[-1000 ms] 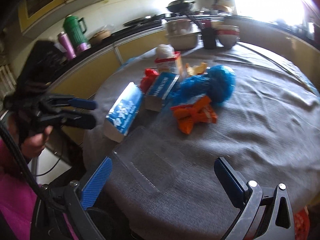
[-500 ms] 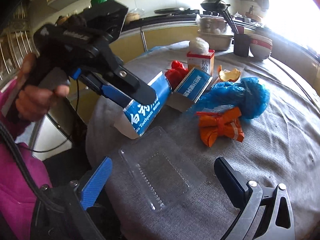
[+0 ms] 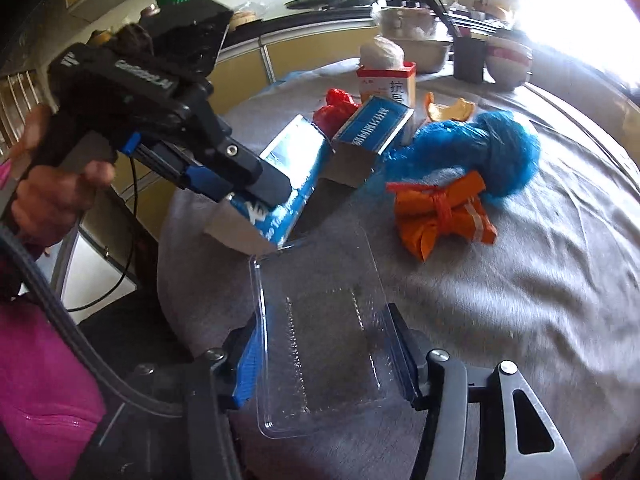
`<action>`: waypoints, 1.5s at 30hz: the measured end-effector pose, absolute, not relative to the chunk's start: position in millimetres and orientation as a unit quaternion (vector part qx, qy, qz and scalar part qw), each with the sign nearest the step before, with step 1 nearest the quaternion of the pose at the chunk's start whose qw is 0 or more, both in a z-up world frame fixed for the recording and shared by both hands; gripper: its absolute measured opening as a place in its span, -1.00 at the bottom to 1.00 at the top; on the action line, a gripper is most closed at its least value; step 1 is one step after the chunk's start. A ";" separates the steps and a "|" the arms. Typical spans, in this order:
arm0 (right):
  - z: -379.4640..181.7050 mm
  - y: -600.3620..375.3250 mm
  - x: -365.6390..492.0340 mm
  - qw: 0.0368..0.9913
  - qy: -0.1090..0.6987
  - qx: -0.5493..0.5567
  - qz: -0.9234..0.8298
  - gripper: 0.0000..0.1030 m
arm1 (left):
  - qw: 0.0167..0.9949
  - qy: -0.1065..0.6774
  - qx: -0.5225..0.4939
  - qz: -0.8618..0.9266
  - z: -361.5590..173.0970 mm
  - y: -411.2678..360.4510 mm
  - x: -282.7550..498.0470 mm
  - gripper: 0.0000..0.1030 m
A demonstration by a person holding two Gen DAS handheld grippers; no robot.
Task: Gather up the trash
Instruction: 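Grasp the blue milk carton with the left tool while the right tool grasps the clear plastic tray, then carry the carton and tray to the red basket and release both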
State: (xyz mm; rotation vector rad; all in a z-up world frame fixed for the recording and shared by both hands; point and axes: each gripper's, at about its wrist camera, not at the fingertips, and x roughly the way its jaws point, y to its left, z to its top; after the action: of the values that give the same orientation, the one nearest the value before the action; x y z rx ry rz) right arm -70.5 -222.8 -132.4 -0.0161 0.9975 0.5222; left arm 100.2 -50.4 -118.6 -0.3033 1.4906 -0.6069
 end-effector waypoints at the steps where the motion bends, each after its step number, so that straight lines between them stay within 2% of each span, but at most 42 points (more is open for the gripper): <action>1: -131.5 -225.1 -75.9 0.849 0.471 0.000 0.241 0.12 | 0.685 0.663 -0.136 -0.269 -118.1 -47.4 99.6 0.25; 6: -123.9 -240.5 -98.3 0.866 0.453 0.040 0.208 0.11 | 0.701 0.654 -0.122 -0.258 -111.8 -39.7 90.5 0.25; 12: -115.1 -268.8 -134.2 0.894 0.414 0.109 0.131 0.11 | 0.731 0.620 -0.054 -0.280 -89.5 -63.8 62.3 0.25; 18: -118.3 -319.8 -186.5 0.902 0.382 0.198 0.039 0.11 | 0.737 0.584 0.036 -0.339 -73.4 -119.5 22.9 0.25; 28: -123.7 -417.5 -274.2 0.884 0.334 0.310 -0.111 0.16 | 0.672 0.547 0.169 -0.469 -75.1 -232.7 -50.9 0.24; 34: -129.5 -451.3 -311.3 0.868 0.312 0.356 -0.153 0.21 | 0.630 0.543 0.189 -0.522 -76.4 -286.7 -74.3 0.24; 36: -133.3 -459.2 -323.1 0.862 0.308 0.368 -0.163 0.28 | 0.627 0.541 0.195 -0.525 -78.3 -299.3 -77.0 0.24; 45: -131.0 -468.8 -342.8 0.864 0.277 0.382 -0.175 0.34 | 0.643 0.536 0.177 -0.518 -75.9 -298.2 -72.6 0.25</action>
State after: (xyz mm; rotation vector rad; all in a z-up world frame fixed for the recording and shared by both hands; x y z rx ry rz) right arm -342.8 -468.8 -131.0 0.8006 0.5795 -0.3668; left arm -72.6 -298.2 -75.9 0.4025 1.2203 -1.1806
